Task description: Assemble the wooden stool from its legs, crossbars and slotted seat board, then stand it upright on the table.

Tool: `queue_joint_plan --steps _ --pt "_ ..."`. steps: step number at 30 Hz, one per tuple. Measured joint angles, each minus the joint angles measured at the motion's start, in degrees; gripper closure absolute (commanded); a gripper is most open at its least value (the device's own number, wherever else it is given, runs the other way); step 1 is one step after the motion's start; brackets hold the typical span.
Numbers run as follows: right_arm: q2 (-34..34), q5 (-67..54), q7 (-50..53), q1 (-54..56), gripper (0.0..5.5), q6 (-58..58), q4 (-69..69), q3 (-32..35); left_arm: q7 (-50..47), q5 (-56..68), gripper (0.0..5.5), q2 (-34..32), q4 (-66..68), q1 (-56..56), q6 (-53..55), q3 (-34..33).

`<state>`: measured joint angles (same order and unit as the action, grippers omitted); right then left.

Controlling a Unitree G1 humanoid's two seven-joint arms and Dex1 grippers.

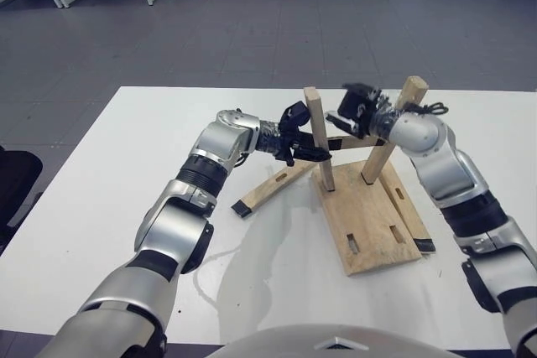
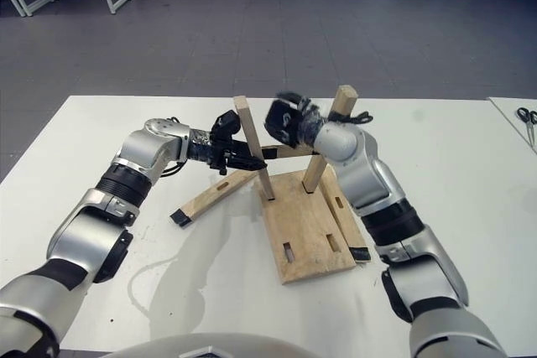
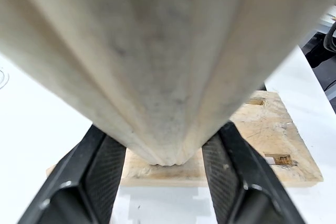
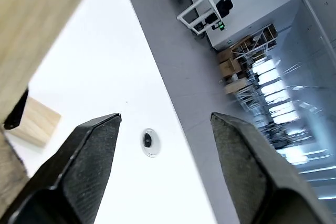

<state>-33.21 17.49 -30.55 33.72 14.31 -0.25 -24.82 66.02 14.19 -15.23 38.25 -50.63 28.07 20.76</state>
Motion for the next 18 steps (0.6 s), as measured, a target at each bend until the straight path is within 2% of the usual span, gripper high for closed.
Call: queue_joint_plan --steps 6,11,14,18 --pt "-3.12 8.40 -0.03 -2.30 2.37 -2.77 -4.84 -2.78 -0.65 -0.14 3.46 -0.04 -0.87 0.32 0.14 0.56" --pt "3.44 4.70 7.15 -4.00 2.37 -3.17 -3.03 4.72 -0.73 -0.14 3.46 -0.20 -0.87 -0.16 0.14 0.90" --pt "5.19 4.17 12.35 0.47 2.37 -4.90 -3.58 10.86 -0.72 -0.13 3.46 -0.20 -0.85 -0.45 0.14 1.05" --pt "5.31 4.80 9.60 0.19 2.37 -5.75 -3.27 8.97 -0.71 -0.13 3.46 -0.18 -0.69 -0.54 0.13 1.12"
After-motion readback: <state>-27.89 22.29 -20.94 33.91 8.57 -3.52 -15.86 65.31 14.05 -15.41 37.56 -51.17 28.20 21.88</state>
